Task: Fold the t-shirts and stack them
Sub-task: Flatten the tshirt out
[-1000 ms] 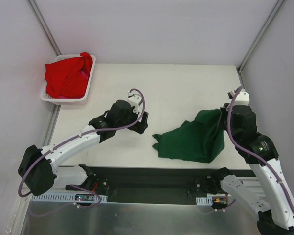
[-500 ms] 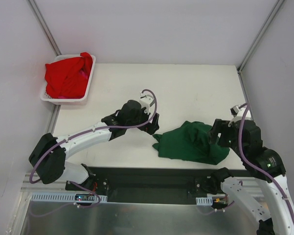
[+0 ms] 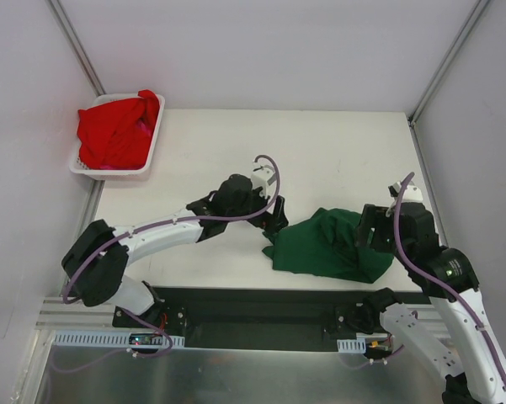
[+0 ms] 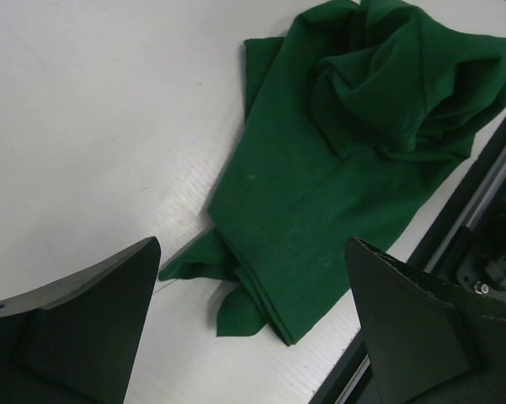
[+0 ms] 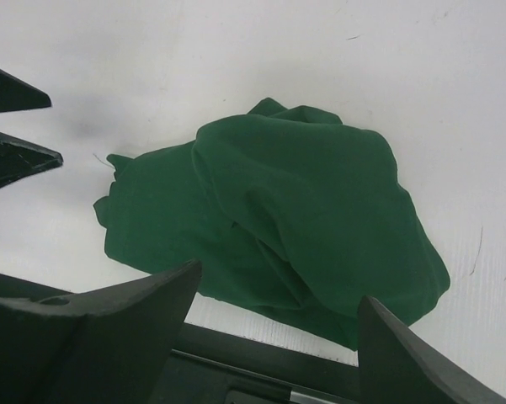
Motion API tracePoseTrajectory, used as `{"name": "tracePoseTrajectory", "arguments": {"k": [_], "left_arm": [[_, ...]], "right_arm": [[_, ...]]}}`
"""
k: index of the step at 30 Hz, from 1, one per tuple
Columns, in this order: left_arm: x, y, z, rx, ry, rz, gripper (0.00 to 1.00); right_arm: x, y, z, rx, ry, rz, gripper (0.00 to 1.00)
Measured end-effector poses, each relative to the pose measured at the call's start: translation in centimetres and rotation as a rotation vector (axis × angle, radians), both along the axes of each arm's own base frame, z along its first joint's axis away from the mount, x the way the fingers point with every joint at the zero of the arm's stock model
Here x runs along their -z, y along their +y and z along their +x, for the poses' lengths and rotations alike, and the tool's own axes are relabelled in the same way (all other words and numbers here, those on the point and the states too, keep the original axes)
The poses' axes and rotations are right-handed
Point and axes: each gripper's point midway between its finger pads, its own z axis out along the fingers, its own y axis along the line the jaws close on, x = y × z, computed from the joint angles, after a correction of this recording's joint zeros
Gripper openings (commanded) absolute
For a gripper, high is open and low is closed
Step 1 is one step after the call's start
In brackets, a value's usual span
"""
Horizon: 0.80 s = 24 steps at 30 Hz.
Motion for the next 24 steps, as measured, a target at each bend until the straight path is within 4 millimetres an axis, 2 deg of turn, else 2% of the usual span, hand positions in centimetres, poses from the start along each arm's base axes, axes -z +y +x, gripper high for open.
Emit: {"name": "tracePoseTrajectory", "arguments": {"k": [8, 13, 16, 20, 24], "left_arm": [[2.7, -7.1, -3.2, 0.154, 0.093, -0.070, 0.82], [2.7, -9.7, -5.6, 0.226, 0.111, -0.098, 0.78], [1.9, -10.3, -6.0, 0.245, 0.101, -0.124, 0.77], [2.1, -10.1, -5.6, 0.230, 0.099, -0.113, 0.76], [2.8, -8.1, -5.4, 0.174, 0.086, -0.056, 0.77]], "right_arm": [[-0.3, -0.2, 0.4, 0.022, -0.021, 0.002, 0.79], [-0.5, -0.4, 0.3, 0.030, -0.034, 0.000, 0.79], [-0.6, -0.3, 0.3, 0.025, -0.035, 0.005, 0.79], [-0.3, 0.9, 0.5, -0.027, -0.027, 0.041, 0.79], [1.2, 2.5, 1.2, -0.081, 0.022, 0.060, 0.79]]}}
